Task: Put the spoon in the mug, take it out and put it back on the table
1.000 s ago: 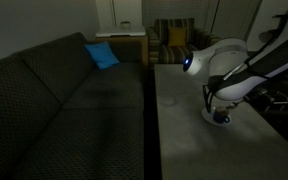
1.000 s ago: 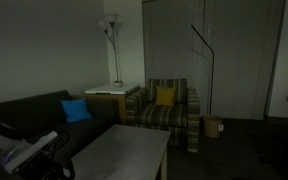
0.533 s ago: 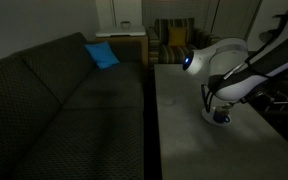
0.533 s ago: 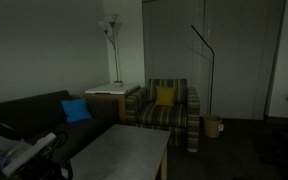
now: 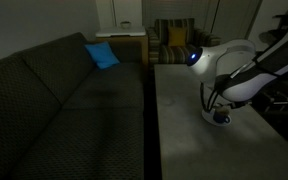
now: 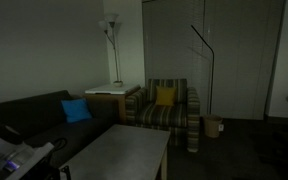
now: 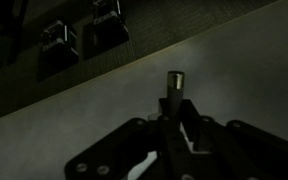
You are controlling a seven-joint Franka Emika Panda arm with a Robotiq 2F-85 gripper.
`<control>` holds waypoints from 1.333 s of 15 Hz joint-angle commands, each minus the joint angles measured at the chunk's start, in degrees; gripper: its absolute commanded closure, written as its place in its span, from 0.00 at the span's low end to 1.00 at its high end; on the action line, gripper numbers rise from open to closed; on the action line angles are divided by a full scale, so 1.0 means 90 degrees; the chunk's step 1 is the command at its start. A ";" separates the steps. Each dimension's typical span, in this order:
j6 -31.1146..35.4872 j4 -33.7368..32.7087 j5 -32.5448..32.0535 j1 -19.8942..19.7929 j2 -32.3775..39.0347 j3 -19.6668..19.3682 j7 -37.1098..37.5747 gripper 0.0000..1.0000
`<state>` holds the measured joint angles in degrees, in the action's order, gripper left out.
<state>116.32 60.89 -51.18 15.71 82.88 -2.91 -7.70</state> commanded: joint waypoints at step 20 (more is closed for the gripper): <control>0.0142 -0.0057 0.0092 -0.0340 0.0182 0.0014 -0.1179 0.96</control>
<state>117.95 59.80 -51.11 12.48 84.52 -3.19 -15.95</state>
